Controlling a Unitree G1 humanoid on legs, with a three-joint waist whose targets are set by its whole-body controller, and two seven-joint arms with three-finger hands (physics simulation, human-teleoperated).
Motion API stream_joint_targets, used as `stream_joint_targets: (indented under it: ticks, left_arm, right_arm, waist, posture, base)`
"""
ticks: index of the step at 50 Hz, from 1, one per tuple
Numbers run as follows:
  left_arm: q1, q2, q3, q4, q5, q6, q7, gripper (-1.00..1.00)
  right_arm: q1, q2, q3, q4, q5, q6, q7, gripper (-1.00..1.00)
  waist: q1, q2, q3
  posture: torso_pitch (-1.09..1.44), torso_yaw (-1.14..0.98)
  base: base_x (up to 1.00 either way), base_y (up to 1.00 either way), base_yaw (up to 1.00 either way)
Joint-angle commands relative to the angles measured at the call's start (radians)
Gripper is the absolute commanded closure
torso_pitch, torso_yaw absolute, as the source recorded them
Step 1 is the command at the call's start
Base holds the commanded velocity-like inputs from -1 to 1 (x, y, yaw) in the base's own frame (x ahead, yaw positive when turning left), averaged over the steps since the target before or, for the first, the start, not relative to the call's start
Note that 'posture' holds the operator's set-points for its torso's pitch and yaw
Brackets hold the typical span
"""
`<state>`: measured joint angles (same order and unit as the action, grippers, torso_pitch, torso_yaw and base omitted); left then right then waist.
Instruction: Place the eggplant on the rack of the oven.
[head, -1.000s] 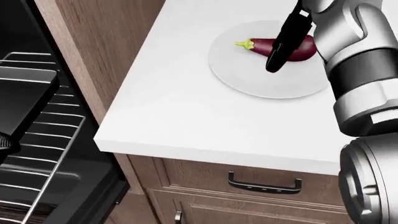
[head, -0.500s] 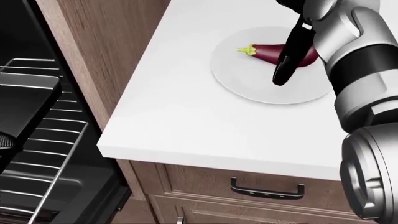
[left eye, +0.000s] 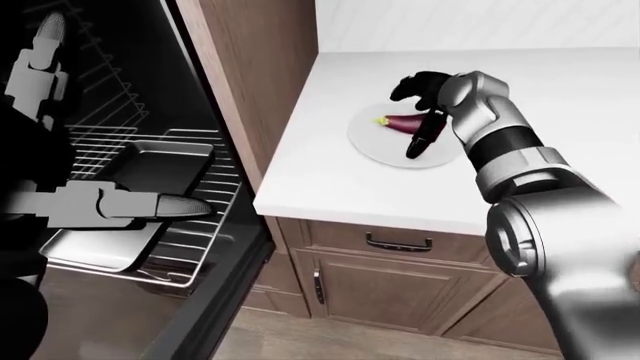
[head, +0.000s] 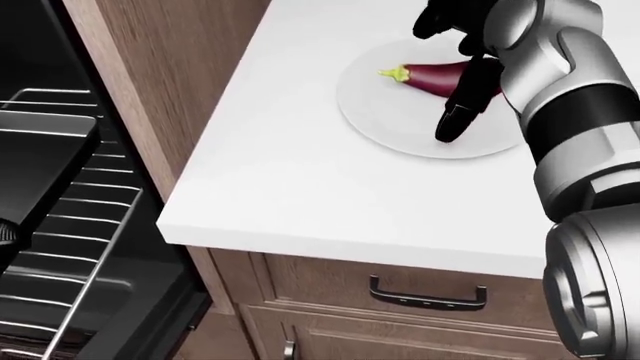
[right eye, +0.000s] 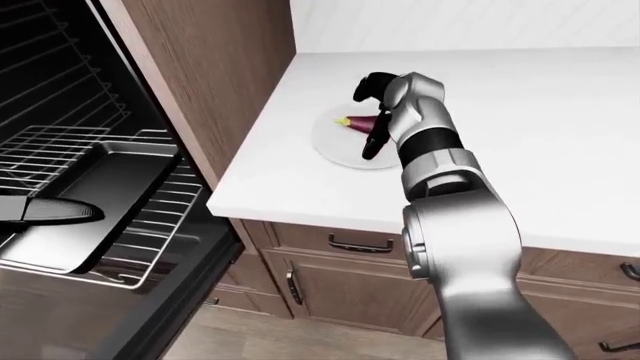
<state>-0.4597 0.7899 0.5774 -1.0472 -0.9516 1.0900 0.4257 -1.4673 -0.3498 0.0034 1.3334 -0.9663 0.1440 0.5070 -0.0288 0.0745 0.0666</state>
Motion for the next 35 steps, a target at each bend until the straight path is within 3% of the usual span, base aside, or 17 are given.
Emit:
stream_joint_targets:
  ticks: [1,11,12,20,35]
  left_arm:
    - [-0.019,0.017,0.020,0.000,0.014,-0.022,0.005,-1.00]
    - [-0.018,0.021,0.025,0.000,0.011,-0.022,0.004,-1.00]
    - [-0.016,0.023,0.027,0.000,0.010,-0.022,0.003,-1.00]
    - [-0.017,0.029,0.037,0.001,-0.004,-0.020,0.008,-1.00]
    - [-0.021,0.034,0.039,0.006,-0.006,-0.020,0.010,-1.00]
  right_arm:
    - [-0.044,-0.009,-0.003,-0.041,-0.001,-0.011,-0.015,-0.54]
    - [-0.034,-0.007,-0.003,-0.043,-0.003,-0.014,-0.010,-0.44]
    - [-0.033,-0.006,-0.003,-0.043,-0.002,-0.013,-0.008,-0.36]
    - [-0.037,-0.006,-0.002,-0.043,-0.005,-0.016,-0.007,-0.36]
    - [-0.035,-0.005,0.003,-0.045,-0.016,-0.028,0.003,0.18]
  waist:
    - [0.000,0.000,-0.027]
    - [0.001,-0.001,-0.028]
    - [0.000,-0.001,-0.028]
    - [0.000,-0.001,-0.029]
    - [0.000,-0.002,-0.030]
  posture:
    - [0.00,0.00]
    - [0.00,0.00]
    - [0.00,0.00]
    - [0.00,0.00]
    - [0.00,0.00]
  base:
    - [0.00,0.00,0.00]
    - [0.00,0.00,0.00]
    - [0.00,0.00,0.00]
    - [0.00,0.00,0.00]
    - [0.00,0.00,0.00]
